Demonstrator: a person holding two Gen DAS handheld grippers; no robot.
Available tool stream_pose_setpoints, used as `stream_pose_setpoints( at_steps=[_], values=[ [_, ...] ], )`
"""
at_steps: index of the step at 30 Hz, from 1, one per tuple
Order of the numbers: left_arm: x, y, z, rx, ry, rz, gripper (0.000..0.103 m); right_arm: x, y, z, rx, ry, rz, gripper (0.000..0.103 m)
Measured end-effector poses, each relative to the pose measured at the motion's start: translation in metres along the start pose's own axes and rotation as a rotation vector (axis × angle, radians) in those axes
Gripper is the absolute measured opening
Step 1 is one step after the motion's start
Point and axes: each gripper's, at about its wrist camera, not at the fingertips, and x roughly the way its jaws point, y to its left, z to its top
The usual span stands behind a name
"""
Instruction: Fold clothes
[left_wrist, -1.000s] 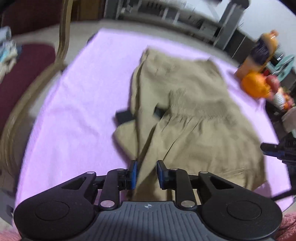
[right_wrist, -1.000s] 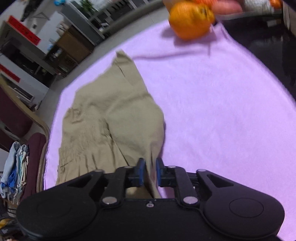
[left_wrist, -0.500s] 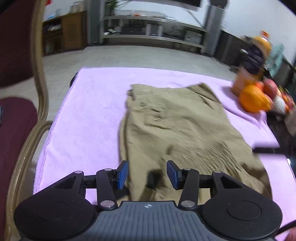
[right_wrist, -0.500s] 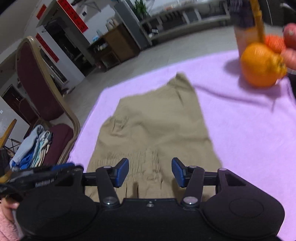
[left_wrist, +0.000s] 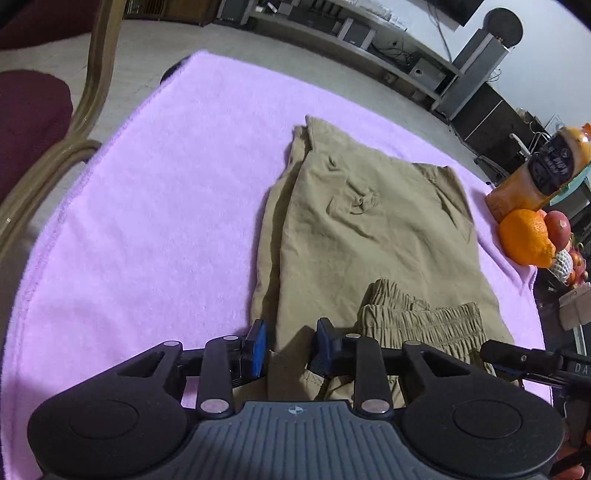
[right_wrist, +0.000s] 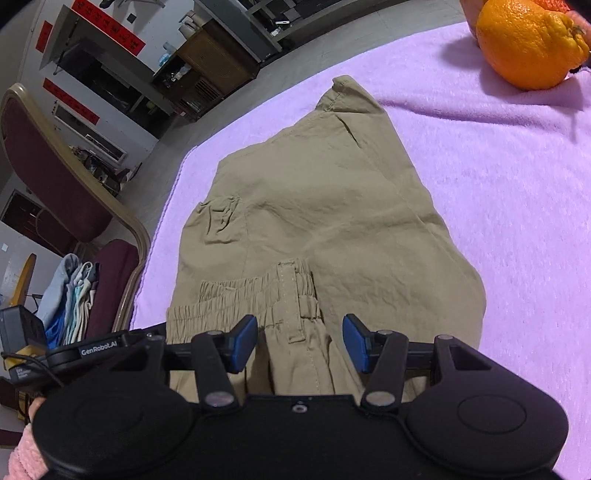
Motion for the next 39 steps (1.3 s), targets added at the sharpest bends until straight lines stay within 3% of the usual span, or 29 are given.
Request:
stream_pose_setpoints(
  at_steps=[1, 2, 8, 11, 13, 17, 20, 22, 25, 26, 28, 32, 35, 39],
  values=[
    [-0.001, 0.000, 0.000, 0.005, -0.009, 0.006, 0.020, 0.001, 0.000, 0.000, -0.002, 0.003, -0.002, 0.051],
    [-0.002, 0.000, 0.000, 0.010, -0.018, 0.013, 0.003, 0.002, 0.001, -0.001, -0.008, 0.003, -0.008, 0.051],
    [-0.028, -0.018, -0.012, 0.086, -0.129, 0.067, 0.001, 0.002, 0.004, -0.005, -0.023, 0.001, -0.028, 0.051],
    [-0.024, -0.017, -0.015, 0.085, -0.116, 0.117, 0.001, 0.002, 0.003, -0.007, -0.015, 0.002, -0.022, 0.051],
    [-0.013, -0.012, -0.013, 0.072, -0.088, 0.143, 0.004, 0.002, 0.004, -0.008, -0.022, 0.005, -0.021, 0.051],
    [-0.016, -0.007, -0.011, 0.040, -0.086, 0.167, 0.024, -0.004, 0.006, -0.009, -0.046, -0.006, -0.036, 0.057],
    [-0.041, -0.012, -0.018, 0.019, -0.129, 0.167, 0.026, -0.021, 0.002, -0.007, -0.033, -0.049, -0.021, 0.066],
    [-0.053, -0.020, -0.024, 0.051, -0.143, 0.124, 0.029, -0.032, -0.003, -0.006, -0.021, -0.074, -0.006, 0.066],
    [-0.051, -0.034, -0.031, 0.127, -0.125, 0.053, 0.033, -0.042, -0.009, -0.007, -0.009, -0.093, 0.004, 0.063],
    [-0.047, -0.039, -0.033, 0.150, -0.114, 0.037, 0.034, -0.041, -0.010, -0.007, -0.010, -0.088, 0.002, 0.051],
    [-0.039, -0.047, -0.035, 0.194, -0.101, 0.015, 0.036, -0.032, -0.007, -0.009, -0.021, -0.058, 0.001, 0.041],
    [-0.019, -0.057, -0.035, 0.275, -0.095, 0.031, 0.046, -0.013, 0.006, -0.010, -0.072, -0.017, 0.001, 0.044],
    [-0.008, -0.057, -0.032, 0.286, -0.087, 0.017, 0.048, 0.002, 0.014, -0.011, -0.114, 0.012, -0.017, 0.052],
    [-0.004, -0.056, -0.032, 0.309, -0.099, 0.004, 0.050, 0.014, 0.018, -0.017, -0.183, 0.016, -0.037, 0.053]
  ],
)
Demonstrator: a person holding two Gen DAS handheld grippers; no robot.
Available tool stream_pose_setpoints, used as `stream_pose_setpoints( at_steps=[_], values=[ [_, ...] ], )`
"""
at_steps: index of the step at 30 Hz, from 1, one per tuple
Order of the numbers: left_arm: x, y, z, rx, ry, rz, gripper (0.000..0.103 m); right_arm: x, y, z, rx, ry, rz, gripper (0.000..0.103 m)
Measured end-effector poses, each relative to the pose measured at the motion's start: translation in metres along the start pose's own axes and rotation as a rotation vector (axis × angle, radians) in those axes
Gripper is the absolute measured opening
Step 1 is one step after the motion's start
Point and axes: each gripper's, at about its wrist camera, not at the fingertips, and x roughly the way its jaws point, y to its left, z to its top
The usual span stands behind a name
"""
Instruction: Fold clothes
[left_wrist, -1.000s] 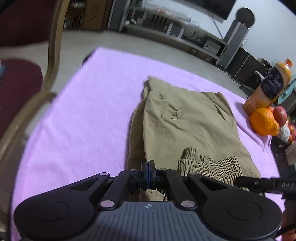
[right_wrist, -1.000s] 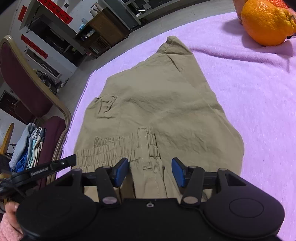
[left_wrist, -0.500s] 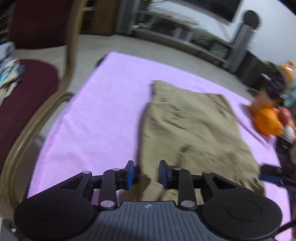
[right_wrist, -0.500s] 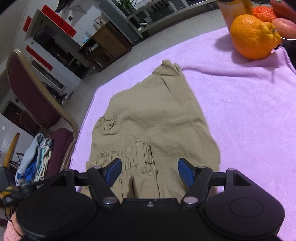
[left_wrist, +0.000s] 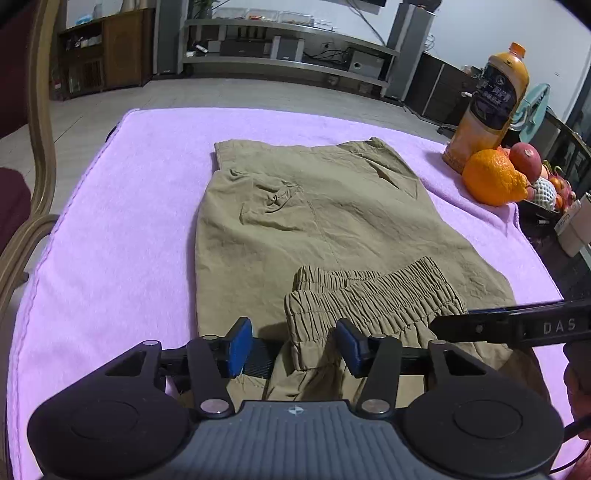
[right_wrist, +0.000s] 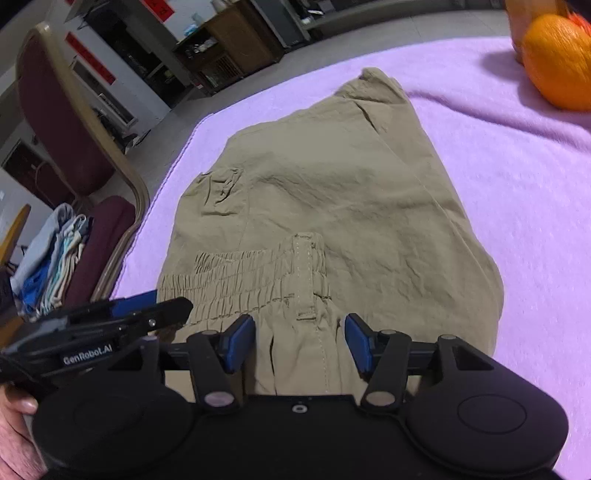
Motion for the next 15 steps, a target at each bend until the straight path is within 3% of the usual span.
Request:
stream_pose_setpoints(
  at_steps=[1, 2, 4, 8, 13, 15],
  values=[
    [0.000, -0.001, -0.001, 0.009, -0.006, -0.002, 0.049, -0.002, 0.002, -0.001, -0.019, -0.010, -0.002, 0.046],
    [-0.001, -0.001, -0.002, 0.019, -0.011, -0.004, 0.046, -0.003, 0.004, -0.003, -0.038, -0.020, -0.004, 0.029],
    [-0.001, -0.003, -0.004, 0.038, -0.023, -0.009, 0.044, -0.007, 0.008, -0.005, -0.074, -0.040, -0.014, 0.024],
    [-0.005, 0.002, -0.003, 0.001, -0.006, -0.007, 0.057, -0.013, 0.012, -0.009, -0.101, -0.068, -0.031, 0.027],
    [0.001, 0.003, -0.001, -0.008, 0.007, -0.023, 0.060, -0.020, 0.000, -0.007, -0.004, -0.085, 0.017, 0.033],
    [0.007, 0.002, -0.001, -0.016, 0.006, -0.037, 0.062, -0.016, -0.001, -0.003, 0.013, -0.090, 0.020, 0.040]
  ],
)
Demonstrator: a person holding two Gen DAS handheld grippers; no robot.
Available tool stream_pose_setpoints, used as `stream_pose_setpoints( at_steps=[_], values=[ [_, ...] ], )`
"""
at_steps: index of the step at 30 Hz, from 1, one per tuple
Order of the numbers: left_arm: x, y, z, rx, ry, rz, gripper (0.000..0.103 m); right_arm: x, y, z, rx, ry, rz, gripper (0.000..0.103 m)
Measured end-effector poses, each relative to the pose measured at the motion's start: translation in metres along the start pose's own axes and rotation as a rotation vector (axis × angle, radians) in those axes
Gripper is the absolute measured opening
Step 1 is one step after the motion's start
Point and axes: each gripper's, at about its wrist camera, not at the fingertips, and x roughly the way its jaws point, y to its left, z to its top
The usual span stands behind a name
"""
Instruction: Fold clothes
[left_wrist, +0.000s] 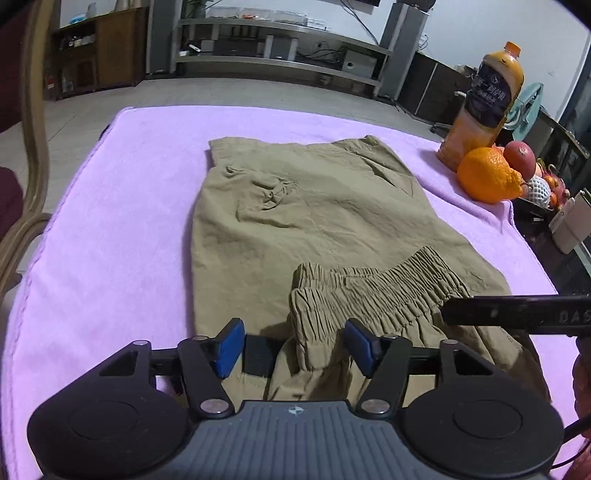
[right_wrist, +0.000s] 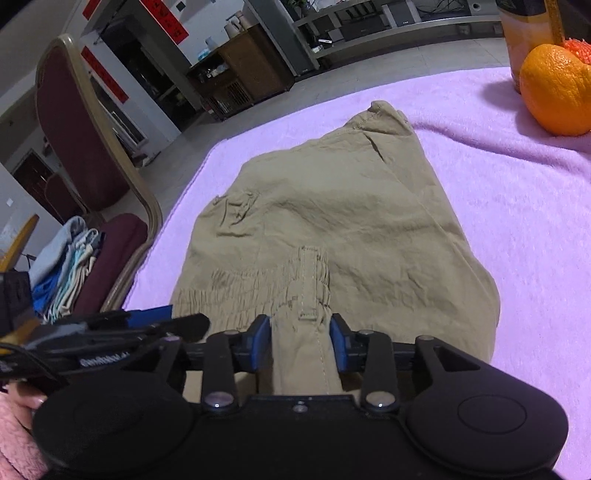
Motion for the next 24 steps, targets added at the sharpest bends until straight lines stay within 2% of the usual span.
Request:
stream_pose_setpoints(
  at_steps=[1, 3, 4, 5, 6, 7, 8, 13, 16, 19, 24],
  values=[
    [0.002, 0.000, 0.000, -0.014, 0.004, -0.010, 0.062, 0.002, -0.001, 0.001, 0.009, -0.003, 0.001, 0.046],
    [0.004, -0.002, 0.000, -0.008, -0.003, -0.027, 0.058, 0.006, -0.002, 0.004, 0.024, -0.007, -0.001, 0.048],
    [0.002, -0.005, 0.000, 0.014, -0.012, -0.034, 0.051, 0.010, 0.000, 0.005, 0.018, -0.004, -0.019, 0.041],
    [0.001, -0.008, -0.001, 0.037, -0.020, -0.041, 0.038, 0.012, 0.004, 0.004, -0.003, 0.000, -0.046, 0.029],
    [-0.002, -0.013, -0.002, 0.068, -0.036, -0.035, 0.033, 0.013, 0.008, 0.003, -0.027, 0.000, -0.068, 0.027],
    [-0.007, -0.019, -0.004, 0.106, -0.057, -0.020, 0.021, 0.010, 0.014, 0.002, -0.062, -0.013, -0.076, 0.024],
    [-0.012, -0.025, -0.006, 0.142, -0.076, -0.007, 0.016, 0.007, 0.020, 0.001, -0.095, -0.026, -0.083, 0.023],
    [-0.059, -0.037, -0.024, 0.188, -0.171, -0.011, 0.016, -0.039, 0.044, -0.013, -0.175, -0.119, -0.055, 0.022],
    [-0.105, -0.051, -0.044, 0.249, -0.279, 0.002, 0.016, -0.079, 0.071, -0.038, -0.305, -0.212, -0.049, 0.021],
    [-0.150, -0.062, -0.075, 0.238, -0.371, 0.002, 0.015, -0.115, 0.094, -0.074, -0.409, -0.304, -0.059, 0.021],
    [-0.197, -0.086, -0.117, 0.299, -0.458, 0.013, 0.015, -0.157, 0.103, -0.115, -0.401, -0.351, -0.053, 0.021]
  ],
)
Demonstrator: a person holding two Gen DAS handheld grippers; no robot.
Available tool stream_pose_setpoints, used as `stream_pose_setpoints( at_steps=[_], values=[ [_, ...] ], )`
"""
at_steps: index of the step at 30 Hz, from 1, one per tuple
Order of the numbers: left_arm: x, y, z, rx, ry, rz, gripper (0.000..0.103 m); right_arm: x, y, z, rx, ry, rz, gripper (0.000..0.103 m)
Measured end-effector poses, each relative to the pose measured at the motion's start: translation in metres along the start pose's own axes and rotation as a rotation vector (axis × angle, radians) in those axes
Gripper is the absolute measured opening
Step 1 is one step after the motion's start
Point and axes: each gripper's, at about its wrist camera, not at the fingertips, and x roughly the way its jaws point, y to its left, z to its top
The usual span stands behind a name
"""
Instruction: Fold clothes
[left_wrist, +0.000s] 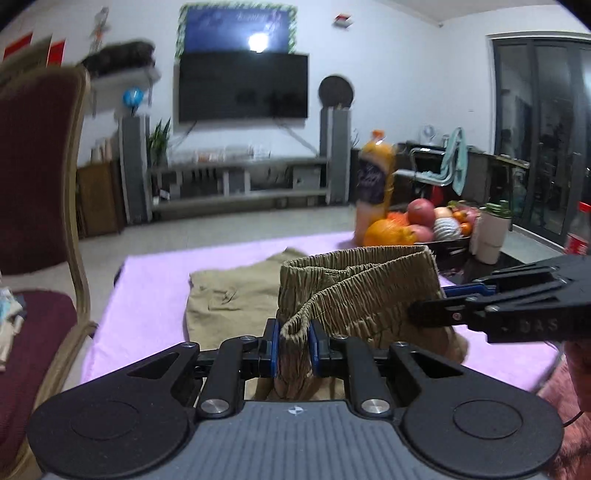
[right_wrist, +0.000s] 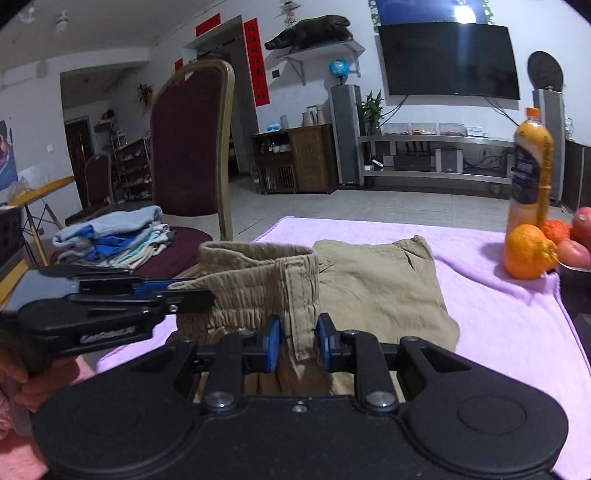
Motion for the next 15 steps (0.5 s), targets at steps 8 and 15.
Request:
stream_pose_setpoints(
  at_steps=[8, 15],
  values=[
    [0.065, 0.016, 0.009, -0.052, 0.145, 0.051, 0.015, 0.040, -0.024, 0.018, 0.102, 0.095, -0.006, 0.022],
    [0.154, 0.046, 0.009, -0.198, 0.299, 0.105, 0.020, 0.122, -0.051, 0.033, 0.159, 0.178, -0.084, 0.022]
  ],
)
